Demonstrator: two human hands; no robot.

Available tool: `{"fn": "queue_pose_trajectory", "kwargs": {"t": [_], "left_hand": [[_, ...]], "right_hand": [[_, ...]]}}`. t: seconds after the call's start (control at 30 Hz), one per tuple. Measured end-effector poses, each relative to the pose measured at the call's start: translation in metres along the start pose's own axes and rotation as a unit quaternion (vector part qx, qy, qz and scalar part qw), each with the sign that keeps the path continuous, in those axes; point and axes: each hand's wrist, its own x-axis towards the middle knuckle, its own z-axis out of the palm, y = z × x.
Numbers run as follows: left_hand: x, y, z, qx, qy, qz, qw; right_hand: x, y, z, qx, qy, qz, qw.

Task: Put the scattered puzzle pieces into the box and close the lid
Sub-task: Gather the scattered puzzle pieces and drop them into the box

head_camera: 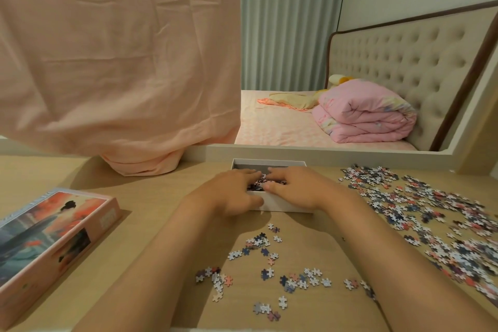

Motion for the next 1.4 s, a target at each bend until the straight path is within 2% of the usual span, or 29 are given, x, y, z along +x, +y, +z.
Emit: {"fn": "queue_pose_trajectory", "kwargs": {"t": [0.2,0.3,0.37,0.47,0.57,0.63,0.8,0.93,1.03,1.13,1.27,1.4], "left_hand": [[-0.019,0.000,-0.009,-0.002,0.125,0.054,0.991],[-0.039,0.004,-0.014,0.001,0.173,0.066,0.983],[-0.059,0.010,-0.018,0.013,0.141,0.029,0.990],[-0.092,0.013,-0.019,0.062,0.012,-0.064,0.996],[-0.121,0.013,-0.016,0.052,-0.083,-0.130,0.987],[-0.136,0.017,-0.014,0.059,-0.111,-0.140,0.982],[-0.141,0.029,0.000,0.007,-0.053,-0.070,0.996],[-0.130,0.036,0.018,-0.057,0.012,-0.034,0.998],[-0.130,0.035,0.018,-0.082,0.053,-0.024,0.995],[-0.135,0.028,0.012,-0.067,0.087,-0.031,0.993],[-0.144,0.017,0.013,-0.008,0.054,-0.054,0.997],[-0.141,0.021,0.020,-0.049,0.066,-0.037,0.996]], "right_hand": [[-0.020,-0.017,-0.008,0.040,0.113,-0.062,0.991],[-0.036,-0.031,-0.006,0.001,0.089,-0.082,0.993],[-0.048,-0.040,0.002,-0.018,0.014,-0.074,0.997],[-0.062,-0.047,0.017,-0.090,-0.070,-0.049,0.992],[-0.077,-0.050,0.025,-0.097,-0.079,-0.056,0.991],[-0.088,-0.052,0.023,-0.071,-0.069,-0.053,0.994],[-0.109,-0.059,0.021,-0.049,-0.044,-0.062,0.996],[-0.122,-0.060,0.030,-0.064,-0.069,-0.049,0.994],[-0.125,-0.050,0.036,-0.072,-0.065,-0.026,0.995],[-0.124,-0.034,0.039,-0.049,-0.023,0.009,0.998],[-0.122,-0.025,0.046,-0.041,0.030,0.015,0.999],[-0.117,-0.047,0.056,-0.062,-0.017,-0.043,0.997]]}}
